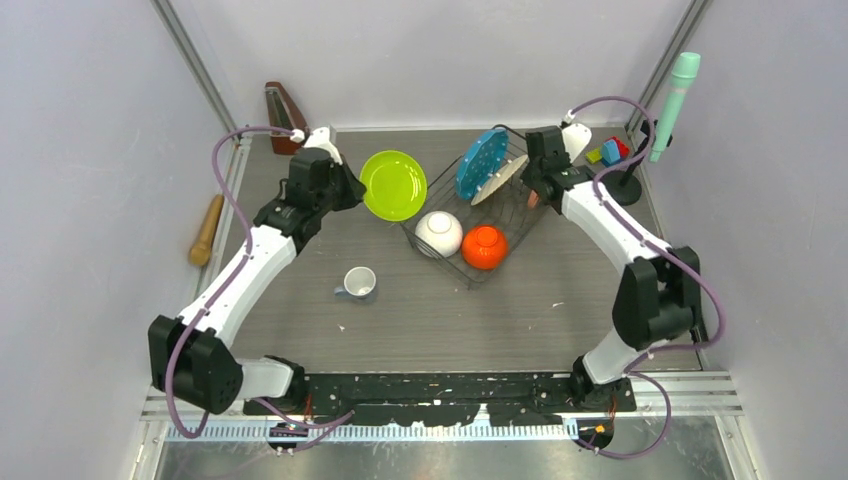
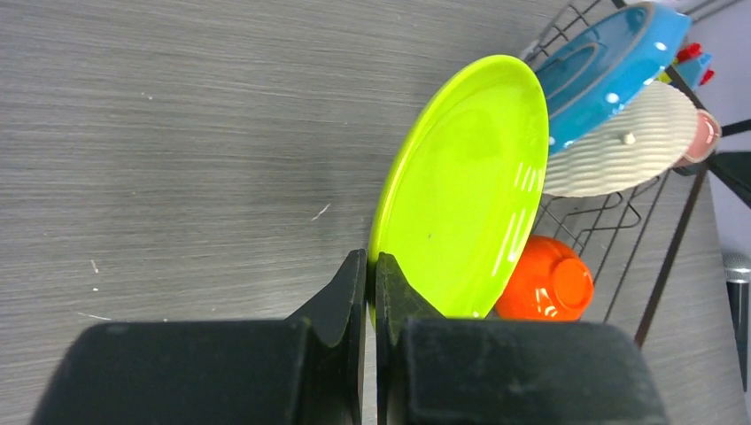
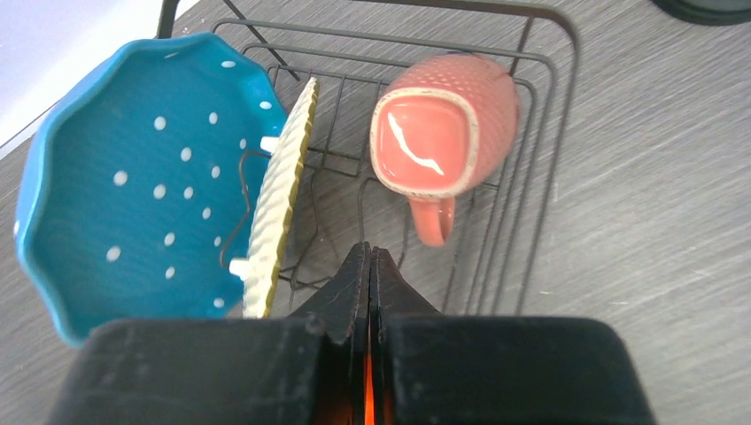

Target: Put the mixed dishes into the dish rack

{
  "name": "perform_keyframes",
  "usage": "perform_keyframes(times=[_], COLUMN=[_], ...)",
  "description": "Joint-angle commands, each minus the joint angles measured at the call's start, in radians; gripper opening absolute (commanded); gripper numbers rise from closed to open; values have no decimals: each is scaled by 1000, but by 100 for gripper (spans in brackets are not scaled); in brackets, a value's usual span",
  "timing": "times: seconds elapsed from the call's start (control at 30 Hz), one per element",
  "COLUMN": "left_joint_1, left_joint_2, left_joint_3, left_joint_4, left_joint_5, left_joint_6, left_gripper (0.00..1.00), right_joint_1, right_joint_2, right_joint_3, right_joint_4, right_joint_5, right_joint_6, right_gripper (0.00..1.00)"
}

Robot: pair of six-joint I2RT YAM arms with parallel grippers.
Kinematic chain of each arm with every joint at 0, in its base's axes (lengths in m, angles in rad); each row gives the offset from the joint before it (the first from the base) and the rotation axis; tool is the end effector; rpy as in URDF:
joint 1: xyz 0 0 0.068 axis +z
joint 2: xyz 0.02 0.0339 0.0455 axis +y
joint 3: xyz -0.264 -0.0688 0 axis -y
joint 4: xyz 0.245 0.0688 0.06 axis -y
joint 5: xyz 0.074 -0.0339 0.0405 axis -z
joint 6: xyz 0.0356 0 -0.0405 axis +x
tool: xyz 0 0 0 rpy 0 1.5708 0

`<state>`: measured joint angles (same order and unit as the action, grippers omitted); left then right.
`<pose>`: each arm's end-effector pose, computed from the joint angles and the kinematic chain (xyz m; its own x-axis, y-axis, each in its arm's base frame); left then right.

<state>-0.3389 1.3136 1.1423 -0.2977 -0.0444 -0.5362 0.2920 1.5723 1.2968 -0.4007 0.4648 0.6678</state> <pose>0.2856 -0.0990 0.3367 -0.5171 -0.3589 -0.7771 0.0356 0.8980 -0.4385 0.3446 0.0869 0.3024 -0.4226 0.4510 -0.7861 0.4320 0.8628 0.2627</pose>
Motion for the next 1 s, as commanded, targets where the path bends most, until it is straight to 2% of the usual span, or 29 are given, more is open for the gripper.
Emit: perform_keyframes(times=[0.0, 0.23, 0.37, 0.6, 0.7, 0.97], left_joint_1=[-22, -82, -161, -347, -406, -519], left_joint_2=[-72, -71, -49, 64, 136, 336], left_joint_3=[49, 80, 96, 193, 239, 382], left_joint_4=[12, 19, 51, 80, 105, 141], left_joint_5=[28, 85, 53, -140, -193, -366], left_joint_6=[29, 112, 192, 373, 422, 565], left_gripper=[0, 0, 0, 0, 0, 0], right_joint_1=[-1, 3, 7, 7, 7, -16], right_joint_2=[92, 270, 281, 301, 344, 258], right_joint_3=[106, 266, 300, 312, 386, 321], right_joint_4=[51, 106, 158, 172, 124, 127], right_joint_5=[-11, -206, -290, -430, -513, -476], right_joint_6=[79, 111, 78, 10, 14, 13], right_gripper=[0, 0, 0, 0, 0, 0])
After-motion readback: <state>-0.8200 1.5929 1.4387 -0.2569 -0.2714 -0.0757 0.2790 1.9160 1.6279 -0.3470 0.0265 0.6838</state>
